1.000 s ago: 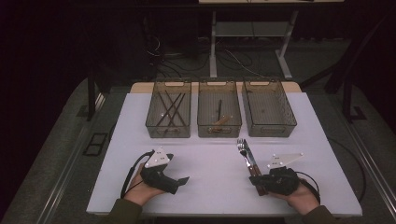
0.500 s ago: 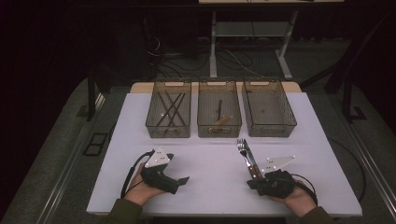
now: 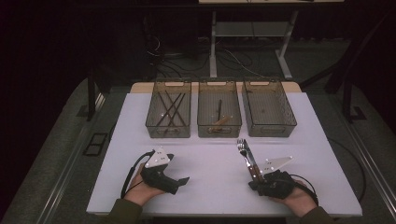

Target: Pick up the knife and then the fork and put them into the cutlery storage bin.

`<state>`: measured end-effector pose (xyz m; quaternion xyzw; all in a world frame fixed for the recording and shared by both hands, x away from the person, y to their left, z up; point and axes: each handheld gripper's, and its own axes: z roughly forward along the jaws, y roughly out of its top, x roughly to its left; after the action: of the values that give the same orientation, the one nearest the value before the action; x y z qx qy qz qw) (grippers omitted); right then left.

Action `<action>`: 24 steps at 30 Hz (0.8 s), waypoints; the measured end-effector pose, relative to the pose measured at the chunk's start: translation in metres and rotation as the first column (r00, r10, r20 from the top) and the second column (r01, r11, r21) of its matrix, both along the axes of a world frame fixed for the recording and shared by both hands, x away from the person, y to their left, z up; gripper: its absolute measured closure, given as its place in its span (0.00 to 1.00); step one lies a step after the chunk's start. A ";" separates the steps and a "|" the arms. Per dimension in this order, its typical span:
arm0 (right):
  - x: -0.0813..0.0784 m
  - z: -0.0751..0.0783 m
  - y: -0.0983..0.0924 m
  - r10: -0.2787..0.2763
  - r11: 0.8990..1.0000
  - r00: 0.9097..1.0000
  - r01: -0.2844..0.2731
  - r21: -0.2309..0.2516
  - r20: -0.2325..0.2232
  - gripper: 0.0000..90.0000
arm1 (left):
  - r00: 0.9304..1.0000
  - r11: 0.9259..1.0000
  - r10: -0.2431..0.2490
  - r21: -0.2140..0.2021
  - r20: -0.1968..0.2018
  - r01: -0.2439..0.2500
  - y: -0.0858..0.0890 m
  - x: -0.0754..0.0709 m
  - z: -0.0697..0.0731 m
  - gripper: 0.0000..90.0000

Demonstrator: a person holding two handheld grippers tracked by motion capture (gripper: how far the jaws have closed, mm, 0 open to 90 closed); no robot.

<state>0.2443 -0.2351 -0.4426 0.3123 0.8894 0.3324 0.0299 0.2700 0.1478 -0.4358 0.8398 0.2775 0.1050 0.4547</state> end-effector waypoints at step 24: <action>0.003 0.003 -0.016 -0.043 0.997 0.999 0.045 -0.069 0.032 0.99 | 1.000 1.000 -0.002 -0.004 0.001 0.002 0.000 0.000 0.000 0.00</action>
<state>0.2471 -0.2514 -0.4397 0.3254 0.8929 0.3049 0.0616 0.2697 0.1477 -0.4356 0.8392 0.2763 0.1046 0.4565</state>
